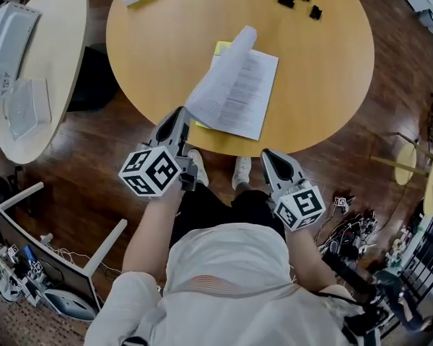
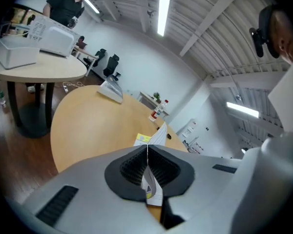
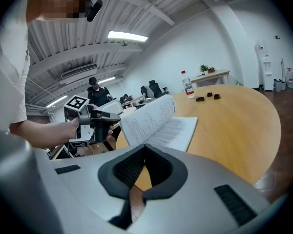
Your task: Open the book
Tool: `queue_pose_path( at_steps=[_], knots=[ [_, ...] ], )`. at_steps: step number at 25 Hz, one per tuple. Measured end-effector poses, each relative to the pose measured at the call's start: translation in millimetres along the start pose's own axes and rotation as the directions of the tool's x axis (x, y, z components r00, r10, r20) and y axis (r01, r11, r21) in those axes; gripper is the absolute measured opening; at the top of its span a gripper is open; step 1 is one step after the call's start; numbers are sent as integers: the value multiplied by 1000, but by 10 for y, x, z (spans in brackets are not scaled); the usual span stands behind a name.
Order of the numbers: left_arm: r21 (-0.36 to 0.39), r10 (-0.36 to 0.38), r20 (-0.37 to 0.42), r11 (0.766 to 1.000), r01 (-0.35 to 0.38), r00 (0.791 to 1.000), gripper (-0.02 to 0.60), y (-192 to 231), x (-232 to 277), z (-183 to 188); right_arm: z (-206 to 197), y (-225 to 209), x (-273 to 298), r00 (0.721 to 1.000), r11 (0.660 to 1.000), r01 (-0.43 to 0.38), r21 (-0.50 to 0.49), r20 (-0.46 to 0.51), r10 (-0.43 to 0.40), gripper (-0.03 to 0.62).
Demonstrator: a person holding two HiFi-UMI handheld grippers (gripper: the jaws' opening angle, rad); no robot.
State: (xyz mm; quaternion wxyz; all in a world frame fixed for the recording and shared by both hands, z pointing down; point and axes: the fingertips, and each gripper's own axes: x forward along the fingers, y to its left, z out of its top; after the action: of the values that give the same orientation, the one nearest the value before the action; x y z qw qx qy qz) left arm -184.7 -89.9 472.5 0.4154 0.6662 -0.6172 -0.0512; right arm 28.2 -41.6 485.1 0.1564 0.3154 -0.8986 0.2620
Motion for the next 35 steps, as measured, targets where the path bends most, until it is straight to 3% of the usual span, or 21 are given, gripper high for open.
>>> queue_pose_path(
  at_steps=[5, 8, 11, 13, 16, 18, 22, 24, 28, 35],
  knots=[
    [-58, 89, 30, 994, -87, 996, 18, 500, -116, 90, -14, 76, 129, 1000, 1000, -8, -9, -21, 7, 5],
    [-38, 140, 20, 990, -139, 990, 18, 773, -168, 69, -32, 127, 180, 1000, 1000, -9, -11, -29, 9, 5],
    [78, 193, -16, 978, -191, 981, 18, 979, -183, -24, -43, 148, 222, 999, 1000, -7, -10, -32, 7, 5],
    [178, 231, -43, 959, -220, 972, 18, 1087, -194, -117, -48, 163, 242, 999, 1000, -4, -10, -36, 4, 5],
    [267, 277, -72, 931, -249, 958, 18, 1230, -238, -232, -66, 182, 257, 999, 1000, -2, -5, -41, 2, 5],
    [358, 316, -90, 895, -265, 944, 18, 1325, -254, -309, -77, 184, 265, 999, 1000, 1, -4, -42, -2, 5],
    [574, 380, -133, 782, -241, 915, 18, 1437, -277, -566, -97, 195, 279, 999, 1000, 7, 0, -44, -6, 5],
    [610, 382, -156, 763, -216, 911, 18, 1418, -290, -693, -110, 196, 277, 999, 1000, 6, 4, -46, -6, 5],
    [629, 370, -171, 755, -188, 913, 18, 1335, -281, -819, -154, 210, 251, 999, 1000, 6, 8, -49, -6, 5],
    [540, 398, -129, 796, -272, 908, 23, 1487, -312, -676, -156, 197, 210, 999, 1000, 8, 6, -37, -8, 5]
  ],
)
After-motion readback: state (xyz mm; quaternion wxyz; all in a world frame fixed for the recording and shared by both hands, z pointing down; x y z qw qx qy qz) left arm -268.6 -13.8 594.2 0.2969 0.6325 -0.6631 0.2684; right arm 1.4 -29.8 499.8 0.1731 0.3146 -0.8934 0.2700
